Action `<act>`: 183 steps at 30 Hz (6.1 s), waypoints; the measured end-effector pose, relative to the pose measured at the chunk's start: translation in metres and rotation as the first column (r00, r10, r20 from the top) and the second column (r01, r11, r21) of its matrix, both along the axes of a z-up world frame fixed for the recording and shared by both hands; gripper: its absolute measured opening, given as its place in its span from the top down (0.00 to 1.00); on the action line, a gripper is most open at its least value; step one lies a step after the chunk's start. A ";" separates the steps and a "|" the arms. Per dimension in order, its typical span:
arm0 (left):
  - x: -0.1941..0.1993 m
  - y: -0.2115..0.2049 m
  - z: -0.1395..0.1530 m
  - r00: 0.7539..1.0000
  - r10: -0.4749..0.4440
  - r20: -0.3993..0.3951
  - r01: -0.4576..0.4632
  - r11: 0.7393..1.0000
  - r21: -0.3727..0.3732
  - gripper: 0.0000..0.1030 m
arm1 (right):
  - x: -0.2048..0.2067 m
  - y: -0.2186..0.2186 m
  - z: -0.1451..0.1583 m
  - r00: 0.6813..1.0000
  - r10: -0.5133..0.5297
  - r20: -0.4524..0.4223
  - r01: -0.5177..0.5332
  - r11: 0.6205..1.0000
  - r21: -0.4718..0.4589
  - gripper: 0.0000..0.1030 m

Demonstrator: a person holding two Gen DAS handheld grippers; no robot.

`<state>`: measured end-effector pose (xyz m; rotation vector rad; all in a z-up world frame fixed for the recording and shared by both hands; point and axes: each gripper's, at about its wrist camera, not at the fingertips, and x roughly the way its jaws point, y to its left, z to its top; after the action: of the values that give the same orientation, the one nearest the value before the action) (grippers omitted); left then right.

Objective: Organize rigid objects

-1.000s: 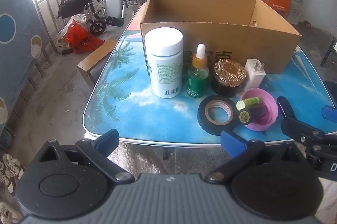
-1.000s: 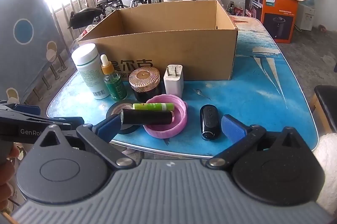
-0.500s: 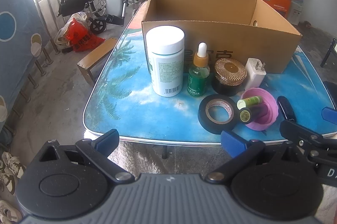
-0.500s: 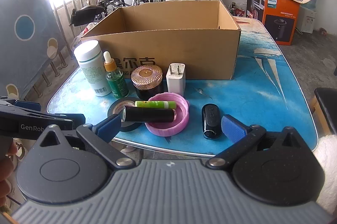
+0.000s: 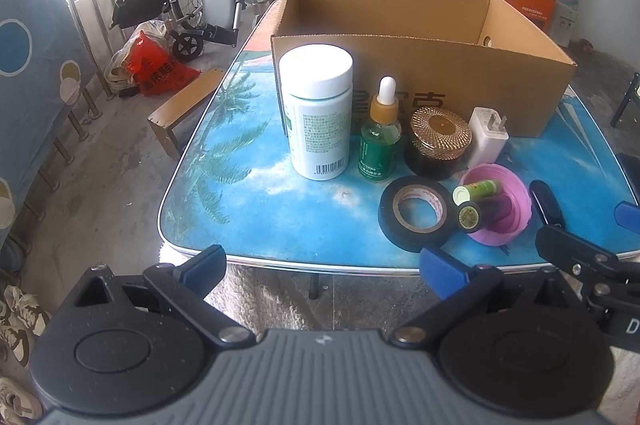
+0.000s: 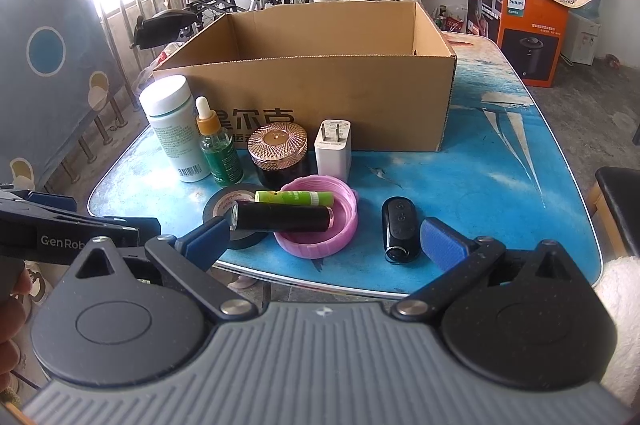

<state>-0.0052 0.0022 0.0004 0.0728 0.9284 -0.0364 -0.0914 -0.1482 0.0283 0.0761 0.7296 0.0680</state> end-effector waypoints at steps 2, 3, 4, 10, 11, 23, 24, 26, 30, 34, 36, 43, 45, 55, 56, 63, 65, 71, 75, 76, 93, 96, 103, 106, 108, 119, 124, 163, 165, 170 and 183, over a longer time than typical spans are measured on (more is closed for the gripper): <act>0.000 0.000 0.000 1.000 0.000 0.000 0.000 1.000 -0.001 0.00 | 0.000 0.000 0.000 1.000 0.000 0.001 0.000 1.000 -0.002 0.01; 0.000 0.000 0.000 1.000 0.001 0.000 -0.001 1.000 -0.001 0.00 | 0.000 0.000 0.000 1.000 0.000 0.000 0.000 1.000 -0.002 0.01; 0.000 0.000 0.000 1.000 0.001 0.000 -0.001 1.000 -0.001 0.00 | 0.000 0.000 0.000 1.000 0.000 0.000 0.000 1.000 -0.002 0.01; 0.000 0.000 -0.001 1.000 0.003 -0.002 -0.003 1.000 -0.001 0.00 | 0.000 0.000 0.001 1.000 0.002 0.001 -0.002 1.000 -0.009 0.01; 0.000 0.000 -0.002 1.000 0.002 -0.002 -0.002 1.000 -0.002 0.00 | 0.000 0.000 0.001 1.000 0.002 0.001 -0.002 1.000 -0.008 0.01; 0.000 0.000 -0.002 1.000 0.003 -0.002 -0.003 1.000 0.000 0.00 | 0.000 0.001 0.001 1.000 0.003 0.004 -0.003 1.000 -0.012 0.01; 0.000 0.000 -0.002 1.000 0.003 -0.002 -0.003 1.000 0.000 0.00 | 0.000 0.001 0.001 1.000 0.003 0.004 -0.003 1.000 -0.012 0.01; 0.000 0.000 -0.002 1.000 0.003 -0.002 -0.003 1.000 0.000 0.00 | 0.000 0.001 0.001 1.000 0.004 0.004 -0.004 1.000 -0.013 0.01; 0.000 0.000 -0.002 1.000 0.002 -0.002 -0.002 1.000 0.000 0.00 | 0.000 0.001 0.001 1.000 0.003 0.005 -0.003 1.000 -0.012 0.01; 0.000 0.000 -0.002 1.000 0.002 -0.002 -0.002 1.000 0.002 0.00 | 0.000 0.001 0.001 1.000 0.003 0.004 -0.003 1.000 -0.012 0.01; 0.001 0.001 -0.002 1.000 0.002 -0.002 -0.002 1.000 0.006 0.00 | 0.001 0.001 0.001 1.000 0.004 0.005 -0.004 1.000 -0.013 0.01; 0.001 0.001 -0.002 1.000 0.002 -0.002 -0.002 1.000 0.006 0.00 | 0.002 0.003 0.004 1.000 0.011 0.011 -0.010 1.000 -0.022 0.01; 0.001 0.001 -0.002 1.000 0.002 -0.002 -0.002 1.000 0.006 0.00 | 0.003 0.004 0.004 1.000 0.010 0.013 -0.010 1.000 -0.023 0.01; 0.008 -0.002 -0.004 1.000 -0.011 -0.015 0.011 1.000 0.014 0.00 | 0.009 0.000 0.001 1.000 -0.005 0.007 0.005 1.000 -0.017 0.01; 0.009 -0.003 -0.004 1.000 -0.013 -0.017 0.013 1.000 0.015 0.00 | 0.011 0.000 0.000 1.000 -0.006 0.006 0.006 1.000 -0.016 0.01; 0.021 -0.008 -0.007 0.999 -0.024 -0.032 0.025 0.999 0.020 0.00 | 0.019 -0.005 -0.003 1.000 -0.020 0.000 0.020 1.000 -0.009 0.01; 0.024 -0.010 -0.008 0.999 -0.035 -0.031 0.035 0.999 0.017 0.00 | 0.022 -0.008 -0.003 1.000 -0.026 0.005 0.026 1.000 -0.006 0.01; 0.022 -0.015 -0.003 0.993 -0.113 0.030 0.114 0.993 -0.033 0.00 | 0.031 -0.027 -0.001 0.998 -0.064 0.029 0.063 0.997 0.044 0.01; 0.018 -0.023 -0.002 0.977 -0.199 0.070 0.204 0.977 -0.064 0.00 | 0.026 -0.048 0.000 0.994 -0.094 0.063 0.084 0.985 0.150 0.01; 0.018 -0.025 -0.003 0.972 -0.221 0.079 0.227 0.971 -0.070 0.00 | 0.023 -0.053 0.000 0.993 -0.097 0.069 0.083 0.979 0.188 0.01; 0.022 -0.070 -0.016 0.903 -0.422 0.082 0.426 0.904 -0.036 0.38 | 0.046 -0.065 -0.042 0.991 -0.007 -0.132 0.089 0.778 0.621 0.43; 0.026 -0.073 -0.020 0.902 -0.426 0.066 0.429 0.903 -0.037 0.48 | 0.055 -0.061 -0.049 0.985 0.014 -0.174 0.101 0.767 0.634 0.51; 0.026 -0.073 -0.022 0.892 -0.449 0.041 0.451 0.890 -0.066 0.71 | 0.073 -0.055 -0.056 0.970 0.050 -0.237 0.122 0.744 0.657 0.57; 0.025 -0.074 -0.023 0.889 -0.457 0.041 0.459 0.886 -0.071 0.72 | 0.079 -0.054 -0.058 0.963 0.053 -0.265 0.139 0.744 0.654 0.61; 0.026 -0.075 -0.023 0.886 -0.462 0.042 0.464 0.883 -0.071 0.73 | 0.082 -0.056 -0.059 0.960 0.053 -0.275 0.144 0.749 0.647 0.64; 0.035 -0.083 -0.026 0.879 -0.477 0.026 0.478 0.877 -0.049 0.75 | 0.102 -0.056 -0.069 0.939 0.056 -0.339 0.181 0.759 0.626 0.67; 0.036 -0.087 -0.026 0.879 -0.476 0.013 0.476 0.879 -0.031 0.74 | 0.109 -0.060 -0.074 0.932 0.056 -0.357 0.203 0.735 0.647 0.68; 0.020 -0.101 -0.010 0.852 -0.517 0.083 0.515 0.856 0.047 0.78 | 0.080 -0.100 -0.103 0.919 0.034 -0.394 0.346 0.416 0.841 0.72; 0.024 -0.098 -0.009 0.857 -0.510 0.075 0.510 0.860 0.018 0.78 | 0.080 -0.101 -0.108 0.909 0.045 -0.415 0.369 0.380 0.848 0.68; 0.033 -0.091 -0.007 0.866 -0.496 0.057 0.499 0.864 -0.068 0.78 | 0.083 -0.100 -0.117 0.892 0.060 -0.448 0.410 0.311 0.857 0.62; 0.021 -0.087 -0.004 0.867 -0.491 0.084 0.495 0.867 -0.050 0.78 | 0.080 -0.091 -0.127 0.901 0.054 -0.431 0.404 0.260 0.877 0.69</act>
<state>0.0159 -0.0848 -0.0033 0.2460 0.8188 -0.5416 -0.0119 -0.2390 -0.0988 1.4487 0.9826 0.2873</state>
